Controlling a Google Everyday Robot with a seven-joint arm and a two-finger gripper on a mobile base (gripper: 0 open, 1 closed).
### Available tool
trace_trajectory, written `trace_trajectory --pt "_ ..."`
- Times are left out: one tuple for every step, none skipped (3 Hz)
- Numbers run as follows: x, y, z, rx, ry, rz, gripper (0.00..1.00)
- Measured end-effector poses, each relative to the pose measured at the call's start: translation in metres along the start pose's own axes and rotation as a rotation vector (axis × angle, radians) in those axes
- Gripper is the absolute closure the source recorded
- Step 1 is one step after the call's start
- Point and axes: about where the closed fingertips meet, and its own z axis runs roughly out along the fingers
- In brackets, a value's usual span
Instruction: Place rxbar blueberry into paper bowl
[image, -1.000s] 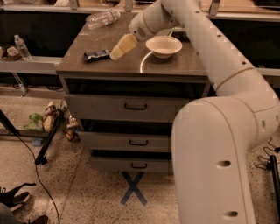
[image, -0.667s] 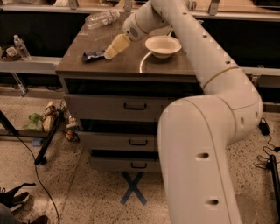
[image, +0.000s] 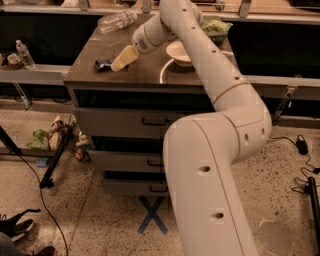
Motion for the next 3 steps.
trace_trajectory --pt "0.0 -0.007 0.014 0.016 -0.013 0.014 0.15" --pt "-0.001 -0.006 0.027 0.01 -0.022 0.011 0.39" --pt "-0.001 0.001 0.035 -0.029 -0.036 -0.005 0.62"
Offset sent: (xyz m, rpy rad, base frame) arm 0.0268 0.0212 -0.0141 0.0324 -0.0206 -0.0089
